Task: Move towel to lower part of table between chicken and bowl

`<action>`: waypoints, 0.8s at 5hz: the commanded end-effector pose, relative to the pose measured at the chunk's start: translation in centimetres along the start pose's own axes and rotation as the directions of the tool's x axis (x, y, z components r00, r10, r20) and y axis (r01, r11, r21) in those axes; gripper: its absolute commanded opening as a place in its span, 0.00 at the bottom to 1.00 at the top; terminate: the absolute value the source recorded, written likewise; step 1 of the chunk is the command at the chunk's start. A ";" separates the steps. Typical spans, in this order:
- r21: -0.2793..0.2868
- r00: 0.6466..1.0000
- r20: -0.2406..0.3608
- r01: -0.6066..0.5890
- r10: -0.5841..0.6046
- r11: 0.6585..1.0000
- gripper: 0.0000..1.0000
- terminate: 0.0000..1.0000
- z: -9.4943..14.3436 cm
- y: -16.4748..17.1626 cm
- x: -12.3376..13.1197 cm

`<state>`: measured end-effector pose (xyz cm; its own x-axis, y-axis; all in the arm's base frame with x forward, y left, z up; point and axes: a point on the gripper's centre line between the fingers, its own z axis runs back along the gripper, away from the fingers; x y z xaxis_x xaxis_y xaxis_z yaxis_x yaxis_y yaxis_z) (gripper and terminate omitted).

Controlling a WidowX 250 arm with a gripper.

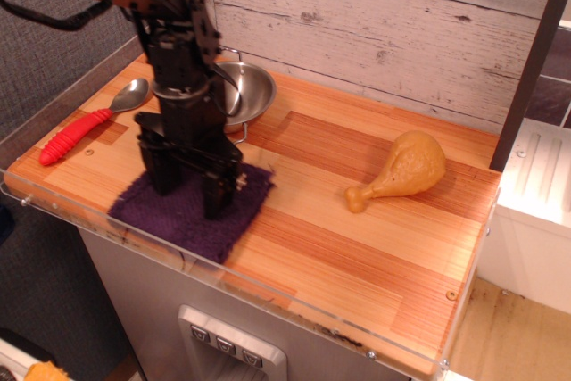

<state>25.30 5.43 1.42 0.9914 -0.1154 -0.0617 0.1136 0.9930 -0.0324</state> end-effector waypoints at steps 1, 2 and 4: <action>-0.063 0.996 0.032 0.085 -0.083 0.994 1.00 0.00 0.4 -5.8 1.0; -0.082 0.995 0.007 0.096 -0.096 0.992 1.00 0.00 -0.9 -8.7 1.8; -0.021 0.993 0.111 0.051 -0.048 0.998 1.00 0.00 3.0 -7.7 0.5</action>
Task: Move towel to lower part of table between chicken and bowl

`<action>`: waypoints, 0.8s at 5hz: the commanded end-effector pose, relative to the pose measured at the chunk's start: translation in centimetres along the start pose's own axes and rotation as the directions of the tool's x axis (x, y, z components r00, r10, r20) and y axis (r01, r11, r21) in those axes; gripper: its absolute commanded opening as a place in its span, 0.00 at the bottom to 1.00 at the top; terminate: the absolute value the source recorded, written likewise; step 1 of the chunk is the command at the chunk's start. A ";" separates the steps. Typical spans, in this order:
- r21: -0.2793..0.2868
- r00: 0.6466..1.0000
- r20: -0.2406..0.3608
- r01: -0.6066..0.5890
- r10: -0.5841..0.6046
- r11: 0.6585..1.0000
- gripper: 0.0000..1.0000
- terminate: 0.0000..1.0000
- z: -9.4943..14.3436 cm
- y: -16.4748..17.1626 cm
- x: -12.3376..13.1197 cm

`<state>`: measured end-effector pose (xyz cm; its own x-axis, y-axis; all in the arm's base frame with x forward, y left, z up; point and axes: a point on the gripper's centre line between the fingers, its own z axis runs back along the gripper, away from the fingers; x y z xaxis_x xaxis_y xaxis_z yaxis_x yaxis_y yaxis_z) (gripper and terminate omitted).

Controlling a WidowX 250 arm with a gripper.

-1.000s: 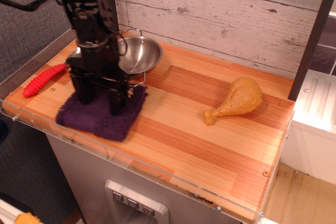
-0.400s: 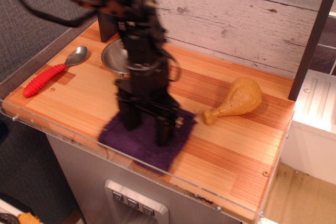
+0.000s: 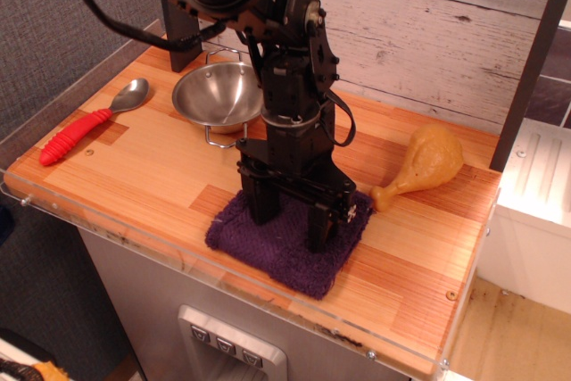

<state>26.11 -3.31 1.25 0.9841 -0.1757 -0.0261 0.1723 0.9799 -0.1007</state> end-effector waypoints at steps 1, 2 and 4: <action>0.042 0.984 0.170 -0.062 0.054 0.997 1.00 0.00 8.4 1.6 -2.2; 0.025 0.973 0.216 -0.091 0.084 0.996 1.00 0.00 12.6 1.8 -2.8; 0.005 0.982 0.170 -0.080 0.078 0.997 1.00 0.00 14.5 4.0 -0.9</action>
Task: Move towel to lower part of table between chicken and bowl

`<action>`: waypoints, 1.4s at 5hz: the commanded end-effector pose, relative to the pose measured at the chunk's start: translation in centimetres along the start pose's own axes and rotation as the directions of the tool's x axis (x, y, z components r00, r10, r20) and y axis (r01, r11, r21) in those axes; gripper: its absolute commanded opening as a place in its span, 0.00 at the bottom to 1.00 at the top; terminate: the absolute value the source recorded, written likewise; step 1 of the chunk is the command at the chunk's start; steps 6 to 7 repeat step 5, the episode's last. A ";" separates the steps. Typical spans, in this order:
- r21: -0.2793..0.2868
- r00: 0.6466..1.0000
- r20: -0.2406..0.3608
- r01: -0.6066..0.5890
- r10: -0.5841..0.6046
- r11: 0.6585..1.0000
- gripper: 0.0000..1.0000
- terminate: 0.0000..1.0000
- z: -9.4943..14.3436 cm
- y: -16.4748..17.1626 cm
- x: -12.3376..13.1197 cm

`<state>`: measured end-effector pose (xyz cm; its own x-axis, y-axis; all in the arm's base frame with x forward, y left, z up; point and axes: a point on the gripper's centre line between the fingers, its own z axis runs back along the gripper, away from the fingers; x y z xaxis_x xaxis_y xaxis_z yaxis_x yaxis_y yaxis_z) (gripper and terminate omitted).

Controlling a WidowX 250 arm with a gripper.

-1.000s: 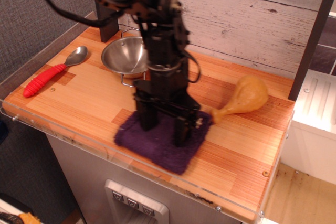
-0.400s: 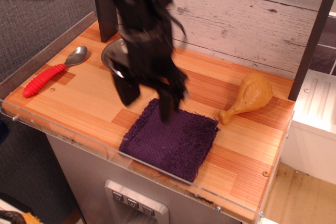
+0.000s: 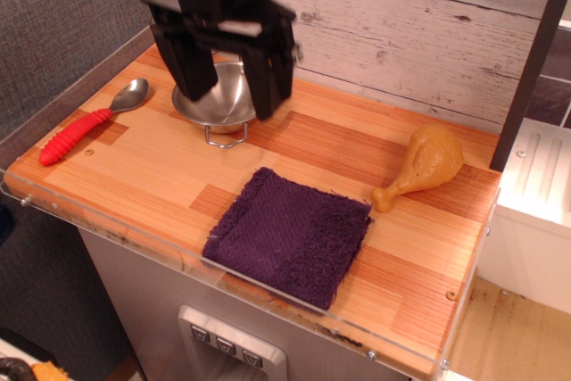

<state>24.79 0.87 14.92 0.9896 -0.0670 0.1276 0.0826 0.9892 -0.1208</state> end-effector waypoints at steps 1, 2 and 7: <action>0.061 0.999 -0.015 0.036 -0.035 0.998 1.00 0.00 0.2 1.6 2.5; 0.108 0.999 -0.021 0.036 -0.034 0.993 1.00 0.00 0.6 1.9 2.5; 0.097 1.000 -0.004 0.002 -0.002 0.995 1.00 1.00 0.8 2.6 2.2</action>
